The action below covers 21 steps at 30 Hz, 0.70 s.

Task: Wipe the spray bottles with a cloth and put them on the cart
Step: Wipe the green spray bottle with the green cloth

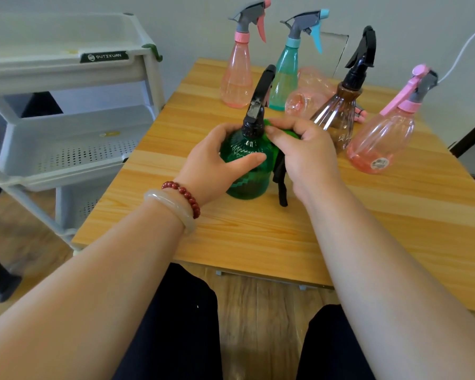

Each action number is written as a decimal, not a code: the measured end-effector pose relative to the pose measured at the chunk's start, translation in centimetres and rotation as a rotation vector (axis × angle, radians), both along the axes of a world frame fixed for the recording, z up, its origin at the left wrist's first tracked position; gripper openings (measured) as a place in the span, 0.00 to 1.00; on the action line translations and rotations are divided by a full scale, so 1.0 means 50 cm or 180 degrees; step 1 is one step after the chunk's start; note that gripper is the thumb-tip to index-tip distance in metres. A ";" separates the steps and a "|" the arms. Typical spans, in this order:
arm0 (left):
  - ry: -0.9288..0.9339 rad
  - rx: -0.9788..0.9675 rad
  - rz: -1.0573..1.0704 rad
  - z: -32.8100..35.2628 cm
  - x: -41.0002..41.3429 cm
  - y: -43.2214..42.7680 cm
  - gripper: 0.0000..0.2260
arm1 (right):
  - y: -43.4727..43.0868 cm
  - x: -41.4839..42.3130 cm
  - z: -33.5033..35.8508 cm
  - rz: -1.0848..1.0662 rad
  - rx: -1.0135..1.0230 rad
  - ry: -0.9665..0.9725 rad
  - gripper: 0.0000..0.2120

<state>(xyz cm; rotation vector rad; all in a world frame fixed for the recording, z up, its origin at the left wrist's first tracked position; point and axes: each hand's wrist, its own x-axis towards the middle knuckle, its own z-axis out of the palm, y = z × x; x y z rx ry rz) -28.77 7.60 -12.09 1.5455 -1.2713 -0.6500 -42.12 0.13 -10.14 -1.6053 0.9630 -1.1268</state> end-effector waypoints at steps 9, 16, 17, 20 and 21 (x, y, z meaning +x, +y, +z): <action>0.0105 0.0022 -0.0109 0.001 0.004 0.001 0.23 | -0.001 -0.001 0.002 -0.0040 0.0043 0.0088 0.09; 0.0033 0.0037 0.0008 -0.012 0.012 -0.004 0.30 | 0.027 -0.026 -0.019 0.0121 -0.0182 -0.0062 0.11; 0.0024 0.0030 0.0024 -0.013 0.011 -0.004 0.30 | 0.029 -0.028 -0.021 0.0124 -0.0203 -0.0082 0.11; 0.0041 0.0044 0.0019 -0.014 0.013 -0.004 0.30 | 0.014 -0.010 -0.007 0.0005 -0.0087 -0.0023 0.11; 0.0016 0.0060 0.0010 -0.013 0.016 -0.004 0.31 | 0.008 0.000 0.000 -0.0047 -0.0014 -0.0012 0.11</action>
